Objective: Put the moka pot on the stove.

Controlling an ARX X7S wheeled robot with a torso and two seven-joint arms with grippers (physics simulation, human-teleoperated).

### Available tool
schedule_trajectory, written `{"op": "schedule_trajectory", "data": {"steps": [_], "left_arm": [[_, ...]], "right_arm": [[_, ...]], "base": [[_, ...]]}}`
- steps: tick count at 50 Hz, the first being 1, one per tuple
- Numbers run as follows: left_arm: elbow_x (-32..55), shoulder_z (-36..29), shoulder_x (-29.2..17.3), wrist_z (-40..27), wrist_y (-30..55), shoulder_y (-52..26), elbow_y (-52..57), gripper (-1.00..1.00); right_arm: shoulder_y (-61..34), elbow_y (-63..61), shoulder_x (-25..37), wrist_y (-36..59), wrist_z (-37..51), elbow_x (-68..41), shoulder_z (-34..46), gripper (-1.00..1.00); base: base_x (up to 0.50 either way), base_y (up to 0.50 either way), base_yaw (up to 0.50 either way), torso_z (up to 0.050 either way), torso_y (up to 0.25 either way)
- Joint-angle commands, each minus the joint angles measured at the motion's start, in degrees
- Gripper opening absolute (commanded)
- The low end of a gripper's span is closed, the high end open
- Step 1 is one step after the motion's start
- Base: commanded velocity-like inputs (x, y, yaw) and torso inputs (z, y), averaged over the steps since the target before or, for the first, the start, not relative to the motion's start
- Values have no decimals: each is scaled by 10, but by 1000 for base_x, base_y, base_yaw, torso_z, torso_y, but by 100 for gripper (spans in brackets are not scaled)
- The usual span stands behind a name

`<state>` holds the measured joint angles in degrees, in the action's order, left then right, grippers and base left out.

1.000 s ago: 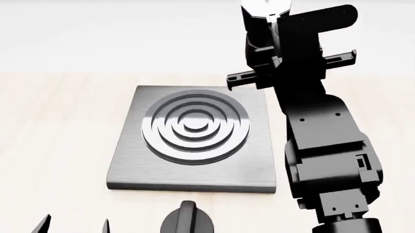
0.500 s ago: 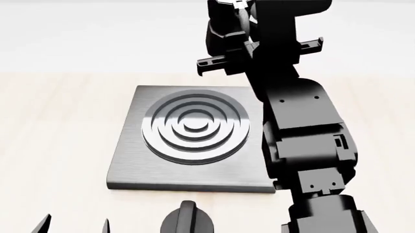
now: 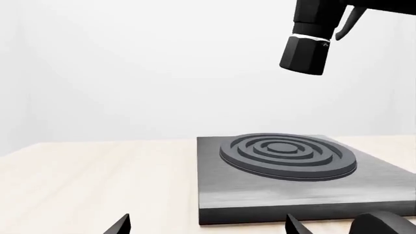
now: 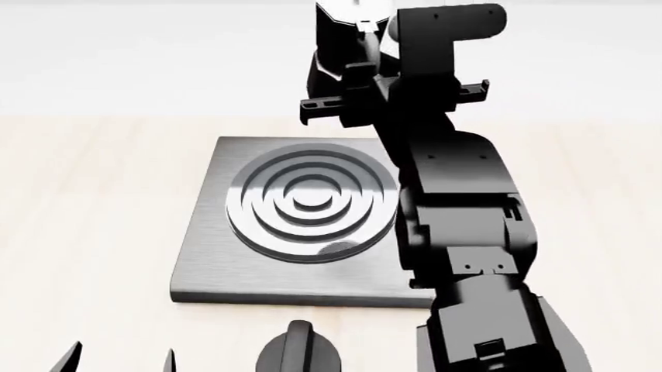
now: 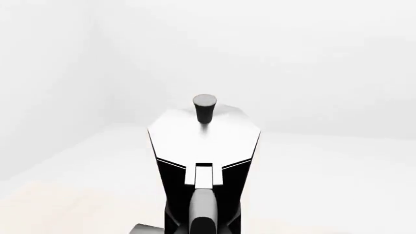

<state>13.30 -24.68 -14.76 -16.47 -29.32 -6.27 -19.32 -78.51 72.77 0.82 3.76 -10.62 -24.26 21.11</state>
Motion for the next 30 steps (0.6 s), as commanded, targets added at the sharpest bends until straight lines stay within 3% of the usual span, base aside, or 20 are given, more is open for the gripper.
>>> {"op": "schedule_trajectory", "data": {"steps": [1, 20, 30], "left_arm": [[0, -2, -1, -1, -2, -1, -1, 100], [2, -5, -3, -3, 1, -1, 1, 100], [3, -6, -3, -4, 0, -1, 0, 100]], "right_arm": [[-7, 22, -8, -17, 6, -64, 64, -100], [-8, 22, -8, -44, 28, -294, 318, -100], [-1, 22, -8, -46, 33, -326, 350, -100]], "base": [[0, 0, 0, 0, 10], [0, 0, 0, 0, 1], [0, 0, 0, 0, 1]]}}
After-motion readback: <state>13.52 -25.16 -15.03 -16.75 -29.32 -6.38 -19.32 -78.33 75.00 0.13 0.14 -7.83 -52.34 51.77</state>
